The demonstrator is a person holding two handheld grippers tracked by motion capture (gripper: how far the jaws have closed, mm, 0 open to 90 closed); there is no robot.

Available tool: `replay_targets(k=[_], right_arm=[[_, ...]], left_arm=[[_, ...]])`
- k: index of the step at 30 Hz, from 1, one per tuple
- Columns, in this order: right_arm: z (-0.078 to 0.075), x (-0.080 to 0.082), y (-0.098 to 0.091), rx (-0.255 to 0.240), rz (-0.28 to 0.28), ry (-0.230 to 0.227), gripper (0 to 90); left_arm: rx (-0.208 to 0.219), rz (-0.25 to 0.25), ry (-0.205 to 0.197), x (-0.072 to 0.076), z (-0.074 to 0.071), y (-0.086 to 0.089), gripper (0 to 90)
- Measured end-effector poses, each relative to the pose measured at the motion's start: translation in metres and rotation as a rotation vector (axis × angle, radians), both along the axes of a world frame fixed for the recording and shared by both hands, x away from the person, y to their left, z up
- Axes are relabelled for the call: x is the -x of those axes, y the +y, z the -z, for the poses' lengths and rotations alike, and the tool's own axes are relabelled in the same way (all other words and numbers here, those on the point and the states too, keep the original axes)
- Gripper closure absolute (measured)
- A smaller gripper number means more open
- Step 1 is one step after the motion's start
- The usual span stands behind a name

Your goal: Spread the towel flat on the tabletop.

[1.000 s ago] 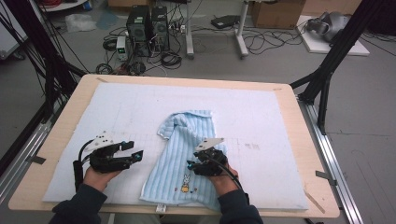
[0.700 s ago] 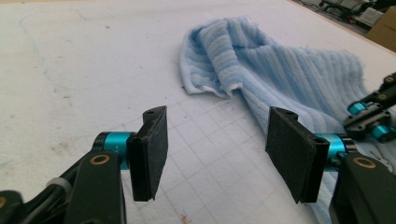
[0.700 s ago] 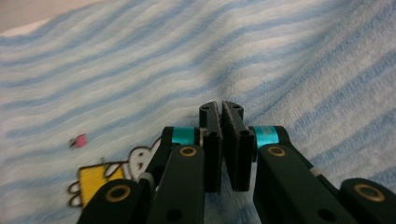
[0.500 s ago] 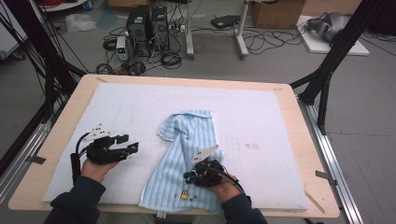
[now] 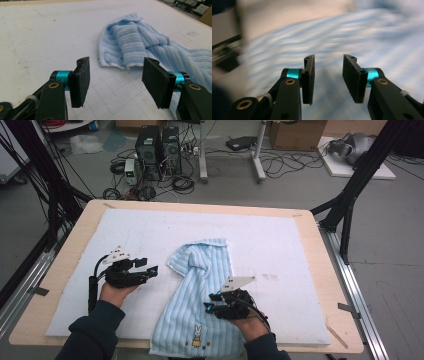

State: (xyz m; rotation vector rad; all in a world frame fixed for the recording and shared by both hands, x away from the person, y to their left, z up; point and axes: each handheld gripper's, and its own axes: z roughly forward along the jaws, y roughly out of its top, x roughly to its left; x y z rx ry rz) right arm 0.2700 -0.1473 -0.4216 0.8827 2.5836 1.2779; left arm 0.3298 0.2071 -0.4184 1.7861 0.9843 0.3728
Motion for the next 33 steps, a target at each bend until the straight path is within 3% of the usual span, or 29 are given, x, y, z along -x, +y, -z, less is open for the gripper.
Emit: replay_targets(k=[1,3,5,6,9,11,12,13,18,19,20,21,23,24,25,29,32,33], right_arm=[[0.002,-0.005,-0.001,0.03,0.034,-0.011,60.2],[0.009,-0.013,0.001,0.067,0.074,0.012,61.1],[0.017,-0.017,0.006,0.116,0.062,0.035,66.5],[0.019,-0.015,0.007,0.126,0.061,0.019,71.5],[0.018,-0.011,0.007,0.12,0.026,0.029,84.3],[0.018,-0.009,0.007,0.122,0.015,0.03,84.9],[0.018,-0.006,0.006,0.12,-0.012,0.046,85.1],[0.018,-0.005,0.005,0.115,-0.022,0.052,85.0],[0.019,0.002,0.001,0.086,-0.074,0.088,85.0],[0.019,0.007,0.001,0.084,-0.107,0.102,84.9],[0.019,0.01,0.0,0.08,-0.121,0.111,84.8],[0.019,0.012,0.0,0.081,-0.137,0.111,84.7],[0.018,0.014,0.0,0.081,-0.146,0.113,84.6],[0.019,0.016,-0.001,0.075,-0.157,0.116,83.4],[0.019,0.016,-0.001,0.072,-0.159,0.12,82.0],[0.015,0.01,-0.004,0.037,-0.141,0.107,67.6],[0.012,0.005,-0.009,0.002,-0.108,0.074,62.5],[0.008,-0.003,-0.014,-0.011,-0.062,0.031,59.0]], left_arm=[[-0.009,0.0,0.001,-0.004,0.001,-0.003,39.5],[-0.012,-0.004,0.006,-0.012,0.002,-0.007,39.5],[-0.014,-0.005,0.016,-0.022,0.003,-0.013,39.5],[-0.018,-0.007,0.024,-0.027,0.005,-0.017,39.4],[-0.042,-0.003,0.049,-0.042,0.009,-0.028,39.3],[-0.042,-0.005,0.061,-0.047,0.011,-0.031,39.3],[-0.065,-0.009,0.095,-0.055,0.015,-0.038,39.1],[-0.078,-0.008,0.104,-0.058,0.017,-0.04,39.1],[-0.105,-0.011,0.124,-0.065,0.023,-0.051,39.3],[-0.134,-0.012,0.141,-0.066,0.028,-0.055,39.4],[-0.134,-0.012,0.141,-0.066,0.028,-0.055,40.2],[-0.203,-0.005,0.121,-0.065,0.03,-0.059,41.0],[-0.224,-0.015,0.109,-0.064,0.03,-0.06,52.3],[-0.241,-0.012,0.092,-0.065,0.029,-0.056,63.7],[-0.235,-0.007,0.101,-0.066,0.028,-0.053,81.2],[-0.211,-0.047,0.079,-0.069,0.029,-0.049,83.2],[-0.175,-0.078,0.077,-0.073,0.028,-0.044,83.4],[-0.173,-0.081,0.089,-0.081,0.026,-0.04,83.4]])
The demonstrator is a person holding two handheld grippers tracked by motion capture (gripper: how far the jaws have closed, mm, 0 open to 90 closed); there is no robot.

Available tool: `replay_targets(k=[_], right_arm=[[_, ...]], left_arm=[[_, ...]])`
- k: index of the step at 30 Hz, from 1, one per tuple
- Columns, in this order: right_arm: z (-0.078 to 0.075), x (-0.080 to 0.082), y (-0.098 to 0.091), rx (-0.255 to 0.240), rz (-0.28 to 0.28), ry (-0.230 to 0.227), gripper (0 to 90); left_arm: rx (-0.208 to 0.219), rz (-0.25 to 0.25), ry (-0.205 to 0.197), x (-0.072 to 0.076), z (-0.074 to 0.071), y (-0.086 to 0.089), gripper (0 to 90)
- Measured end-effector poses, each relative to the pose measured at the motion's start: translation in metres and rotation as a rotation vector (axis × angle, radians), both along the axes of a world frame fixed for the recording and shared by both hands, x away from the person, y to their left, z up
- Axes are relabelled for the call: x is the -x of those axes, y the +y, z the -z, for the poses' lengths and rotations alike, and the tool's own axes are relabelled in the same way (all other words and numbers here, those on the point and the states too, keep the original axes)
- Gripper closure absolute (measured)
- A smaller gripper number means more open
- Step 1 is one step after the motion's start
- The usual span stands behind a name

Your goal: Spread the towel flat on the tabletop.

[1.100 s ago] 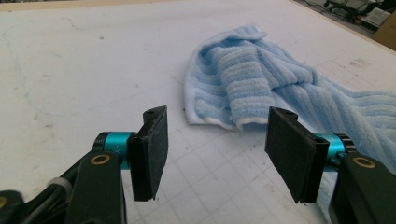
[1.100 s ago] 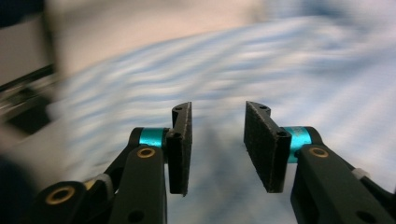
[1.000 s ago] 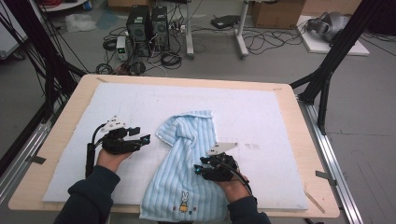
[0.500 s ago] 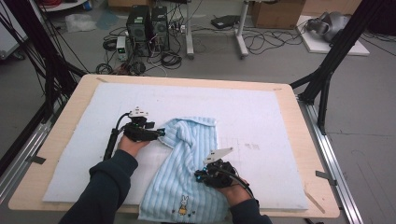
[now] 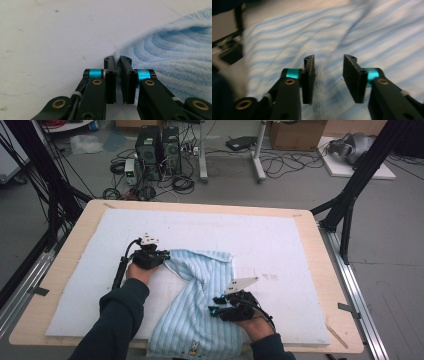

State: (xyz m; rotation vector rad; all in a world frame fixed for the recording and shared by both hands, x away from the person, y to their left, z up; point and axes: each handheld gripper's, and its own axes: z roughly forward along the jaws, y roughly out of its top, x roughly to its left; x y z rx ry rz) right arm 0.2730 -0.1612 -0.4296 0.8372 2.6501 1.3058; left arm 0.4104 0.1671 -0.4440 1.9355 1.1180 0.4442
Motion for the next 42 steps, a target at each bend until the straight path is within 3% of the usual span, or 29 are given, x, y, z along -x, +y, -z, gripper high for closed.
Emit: replay_targets(k=[4,5,6,7,12,13,14,16,20,23,26,29,30,31,32,33,37,39,41,42], right_arm=[[-0.006,-0.026,-0.01,0.008,0.088,-0.104,55.6],[-0.006,-0.026,-0.01,0.008,0.088,-0.104,55.6],[-0.008,-0.042,-0.013,0.031,0.122,-0.155,54.9],[-0.008,-0.051,-0.014,0.048,0.131,-0.172,53.6],[-0.006,-0.092,-0.013,0.11,0.213,-0.229,50.4],[-0.006,-0.092,-0.013,0.11,0.213,-0.229,50.4],[-0.004,-0.107,-0.011,0.132,0.234,-0.234,49.9],[-0.002,-0.12,-0.008,0.166,0.245,-0.25,49.7],[0.005,-0.143,-0.003,0.221,0.271,-0.249,54.1],[0.009,-0.153,0.0,0.272,0.224,-0.225,84.1],[0.008,-0.161,-0.001,0.283,0.254,-0.221,85.6],[0.006,-0.17,-0.011,0.258,0.37,-0.186,85.9],[0.006,-0.17,-0.011,0.258,0.37,-0.186,85.9],[0.005,-0.173,-0.015,0.257,0.407,-0.181,85.9],[0.004,-0.176,-0.017,0.269,0.445,-0.185,85.9],[0.004,-0.179,-0.023,0.275,0.52,-0.196,85.8],[0.004,-0.181,-0.031,0.312,0.645,-0.197,85.1],[0.004,-0.181,-0.034,0.314,0.668,-0.185,83.7],[0.003,-0.18,-0.036,0.286,0.656,-0.178,75.5],[0.002,-0.177,-0.037,0.241,0.637,-0.182,71.8]], left_arm=[[0.025,-0.013,-0.006,-0.013,-0.008,0.002,83.4],[0.025,-0.013,-0.006,-0.013,-0.008,0.002,83.4],[0.026,-0.02,-0.01,-0.019,-0.011,0.001,83.4],[0.026,-0.02,-0.01,-0.019,-0.011,0.001,83.3],[0.027,-0.042,-0.017,-0.037,-0.017,0.002,83.4],[0.027,-0.042,-0.017,-0.037,-0.017,0.002,83.4],[0.036,-0.052,-0.004,-0.04,-0.013,0.002,83.4],[0.012,-0.048,0.018,-0.042,-0.007,0.002,83.3],[0.014,-0.045,0.017,-0.043,-0.005,0.001,83.3],[0.026,-0.048,0.013,-0.043,-0.005,0.001,83.3],[0.034,-0.054,0.007,-0.042,-0.006,-0.003,83.3],[0.008,-0.054,0.001,-0.039,-0.005,-0.016,79.7],[0.008,-0.054,0.001,-0.039,-0.005,-0.016,70.8],[0.016,-0.071,-0.001,-0.038,-0.005,-0.02,70.8],[0.03,-0.083,-0.002,-0.037,-0.005,-0.023,59.2],[0.032,-0.08,-0.014,-0.034,-0.008,-0.028,51.8],[0.048,-0.07,-0.011,-0.029,-0.013,-0.029,47.4],[0.057,-0.031,0.017,-0.026,-0.014,-0.03,46.9],[0.064,0.013,0.044,-0.021,-0.015,-0.033,47.1],[0.054,0.044,0.064,-0.019,-0.015,-0.034,47.5]])
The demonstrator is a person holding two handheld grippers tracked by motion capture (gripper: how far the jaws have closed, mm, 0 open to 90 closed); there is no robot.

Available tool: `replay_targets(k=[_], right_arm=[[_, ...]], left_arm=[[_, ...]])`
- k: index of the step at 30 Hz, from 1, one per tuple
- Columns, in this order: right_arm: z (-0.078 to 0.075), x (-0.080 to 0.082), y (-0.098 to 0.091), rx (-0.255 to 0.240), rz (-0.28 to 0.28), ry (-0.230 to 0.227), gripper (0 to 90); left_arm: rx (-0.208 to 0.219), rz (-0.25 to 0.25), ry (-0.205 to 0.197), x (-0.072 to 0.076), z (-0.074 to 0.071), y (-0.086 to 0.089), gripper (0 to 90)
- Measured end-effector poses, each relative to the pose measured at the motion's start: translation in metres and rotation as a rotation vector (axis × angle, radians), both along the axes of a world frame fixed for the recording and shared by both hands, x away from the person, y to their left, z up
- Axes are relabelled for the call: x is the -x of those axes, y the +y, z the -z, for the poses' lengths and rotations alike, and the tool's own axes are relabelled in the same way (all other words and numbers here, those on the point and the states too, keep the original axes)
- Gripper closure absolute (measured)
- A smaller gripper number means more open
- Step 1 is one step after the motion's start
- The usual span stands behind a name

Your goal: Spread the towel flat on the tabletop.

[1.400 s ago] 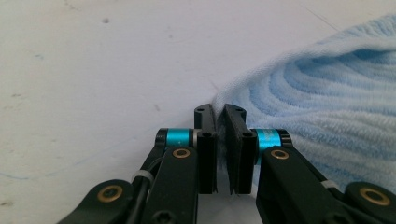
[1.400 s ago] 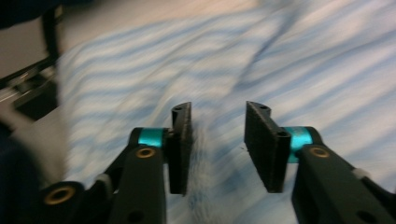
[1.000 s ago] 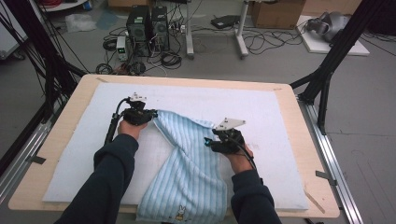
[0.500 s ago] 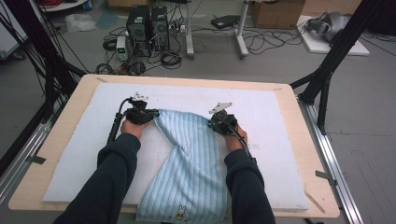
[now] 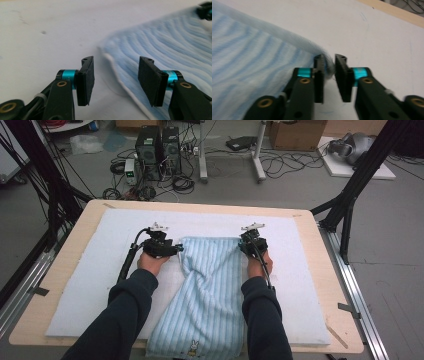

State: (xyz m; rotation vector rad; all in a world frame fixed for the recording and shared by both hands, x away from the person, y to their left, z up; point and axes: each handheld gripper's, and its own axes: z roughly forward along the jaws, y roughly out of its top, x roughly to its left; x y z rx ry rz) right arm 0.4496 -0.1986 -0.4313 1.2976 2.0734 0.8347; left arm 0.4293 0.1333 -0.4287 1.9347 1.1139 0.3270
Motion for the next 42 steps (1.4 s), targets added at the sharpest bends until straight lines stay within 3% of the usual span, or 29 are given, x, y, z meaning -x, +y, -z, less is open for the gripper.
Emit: replay_targets(k=[2,5,6,8,10,11,12,14,16,18,19,21,22,25,28,31,34,37,39,40,42], right_arm=[[-0.002,0.006,-0.003,-0.05,-0.029,-0.006,62.8],[-0.003,0.018,-0.012,-0.124,-0.038,0.0,56.2],[-0.004,0.023,-0.015,-0.148,-0.042,0.001,55.4],[-0.005,0.035,-0.022,-0.172,-0.039,-0.013,55.3],[-0.005,0.046,-0.028,-0.207,-0.05,-0.004,55.3],[-0.004,0.051,-0.03,-0.21,-0.06,0.0,55.2],[-0.004,0.054,-0.031,-0.208,-0.068,0.036,53.8],[-0.005,0.059,-0.032,-0.214,-0.085,0.074,53.4],[-0.005,0.065,-0.03,-0.207,-0.094,0.045,54.4],[-0.003,0.068,-0.027,-0.203,-0.109,0.058,55.4],[-0.002,0.069,-0.025,-0.197,-0.117,0.062,55.6],[0.0,0.07,-0.021,-0.191,-0.131,0.066,55.6],[0.001,0.071,-0.018,-0.191,-0.133,0.072,55.5],[0.005,0.073,-0.007,-0.176,-0.167,0.077,55.6],[0.008,0.073,0.006,-0.158,-0.203,0.084,55.8],[0.01,0.072,0.02,-0.166,-0.24,0.085,56.8],[0.011,0.069,0.035,-0.163,-0.27,0.093,59.7],[0.012,0.063,0.045,-0.096,-0.283,0.107,78.2],[0.01,0.058,0.047,-0.035,-0.265,0.102,85.4],[0.01,0.058,0.047,-0.035,-0.265,0.102,85.4],[0.008,0.052,0.043,0.031,-0.202,0.086,86.1]], left_arm=[[-0.018,0.027,-0.004,0.006,0.0,-0.005,49.0],[-0.005,0.0,-0.011,0.012,0.003,-0.006,51.5],[0.01,-0.013,0.014,0.016,0.009,-0.006,51.4],[0.015,-0.005,0.023,0.022,0.014,-0.007,51.4],[-0.018,0.023,0.028,0.025,0.017,-0.012,51.6],[-0.028,0.01,0.01,0.029,0.019,-0.016,52.6],[-0.06,0.002,-0.013,0.031,0.019,-0.02,52.9],[-0.103,0.016,-0.042,0.032,0.019,-0.027,64.5],[-0.084,0.03,-0.034,0.031,0.019,-0.028,87.1],[-0.096,0.03,-0.031,0.029,0.018,-0.029,87.8],[-0.119,0.006,-0.032,0.027,0.016,-0.024,88.0],[-0.121,-0.019,-0.03,0.025,0.016,-0.018,88.2],[-0.11,-0.067,-0.017,0.019,0.015,-0.004,88.2],[-0.096,-0.144,-0.014,0.012,0.014,0.02,88.3],[-0.107,-0.183,-0.012,0.005,0.015,0.042,88.3],[-0.058,-0.207,-0.015,0.002,0.014,0.056,88.2],[-0.041,-0.199,-0.017,0.003,0.015,0.056,84.6],[-0.021,-0.211,-0.011,0.004,0.014,0.057,67.2],[-0.018,-0.211,-0.009,0.006,0.012,0.058,63.4],[-0.018,-0.211,-0.009,0.006,0.012,0.058,60.9],[-0.004,-0.203,-0.002,0.01,0.01,0.059,59.5]])
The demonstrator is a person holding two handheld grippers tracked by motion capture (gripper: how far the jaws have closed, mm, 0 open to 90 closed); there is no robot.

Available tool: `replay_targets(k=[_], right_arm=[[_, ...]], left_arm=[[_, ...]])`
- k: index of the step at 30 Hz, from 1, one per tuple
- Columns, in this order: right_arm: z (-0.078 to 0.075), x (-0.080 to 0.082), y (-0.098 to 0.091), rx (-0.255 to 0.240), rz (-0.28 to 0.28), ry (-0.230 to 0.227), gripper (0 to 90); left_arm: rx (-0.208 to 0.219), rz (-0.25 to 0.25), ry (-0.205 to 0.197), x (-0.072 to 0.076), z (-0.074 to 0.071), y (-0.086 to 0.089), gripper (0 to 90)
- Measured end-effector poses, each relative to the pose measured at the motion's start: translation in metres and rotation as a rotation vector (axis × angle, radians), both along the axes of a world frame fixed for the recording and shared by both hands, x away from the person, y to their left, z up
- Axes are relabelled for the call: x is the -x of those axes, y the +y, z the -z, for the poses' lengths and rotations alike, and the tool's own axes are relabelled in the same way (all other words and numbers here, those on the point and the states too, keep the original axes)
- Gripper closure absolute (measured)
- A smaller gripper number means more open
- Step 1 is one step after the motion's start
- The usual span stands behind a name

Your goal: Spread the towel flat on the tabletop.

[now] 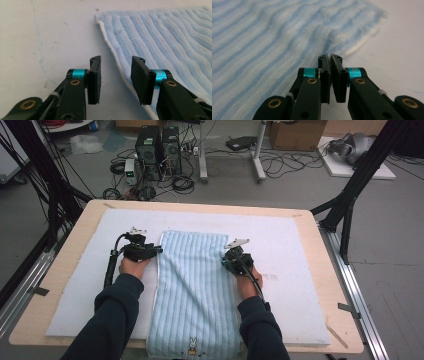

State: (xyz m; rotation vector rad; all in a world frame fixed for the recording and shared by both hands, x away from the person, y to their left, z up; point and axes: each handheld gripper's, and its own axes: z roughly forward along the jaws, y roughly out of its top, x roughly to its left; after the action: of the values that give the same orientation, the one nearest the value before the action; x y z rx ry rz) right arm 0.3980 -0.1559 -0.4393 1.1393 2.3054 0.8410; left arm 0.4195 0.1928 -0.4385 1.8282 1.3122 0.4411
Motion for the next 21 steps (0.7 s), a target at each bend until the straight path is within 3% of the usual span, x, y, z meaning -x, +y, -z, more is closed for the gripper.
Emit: replay_targets(k=[3,5,7,9,11,14,16,17,18,21], right_arm=[[0.001,-0.005,-0.012,-0.016,0.082,0.003,85.6],[0.001,-0.006,-0.014,-0.026,0.096,0.006,84.2],[0.0,-0.007,-0.017,-0.069,0.093,0.0,68.8],[0.0,-0.012,-0.023,-0.149,0.105,0.0,59.2],[-0.002,-0.019,-0.028,-0.143,0.128,-0.023,57.1],[-0.008,-0.031,-0.032,-0.146,0.146,-0.037,57.3],[-0.008,-0.035,-0.032,-0.15,0.14,-0.034,57.5],[-0.008,-0.043,-0.028,-0.163,0.129,-0.009,58.8],[-0.006,-0.047,-0.025,-0.159,0.118,0.006,60.1],[0.001,-0.055,-0.01,-0.12,0.073,0.045,76.3]], left_arm=[[0.016,0.022,-0.003,0.005,0.0,-0.001,58.5],[0.019,0.031,-0.003,0.006,0.0,-0.002,57.9],[0.041,0.039,0.001,0.004,0.003,-0.007,56.8],[0.064,0.033,0.001,0.002,0.004,-0.008,56.8],[0.074,0.019,-0.016,-0.004,0.005,-0.014,58.1],[0.039,0.037,0.035,-0.015,0.01,-0.02,64.9],[0.019,0.037,0.029,-0.016,0.011,-0.024,69.0],[-0.005,0.033,0.022,-0.017,0.01,-0.026,79.8],[-0.017,0.046,0.032,-0.021,0.009,-0.026,84.5],[-0.055,0.068,0.054,-0.027,0.005,-0.028,87.5]])
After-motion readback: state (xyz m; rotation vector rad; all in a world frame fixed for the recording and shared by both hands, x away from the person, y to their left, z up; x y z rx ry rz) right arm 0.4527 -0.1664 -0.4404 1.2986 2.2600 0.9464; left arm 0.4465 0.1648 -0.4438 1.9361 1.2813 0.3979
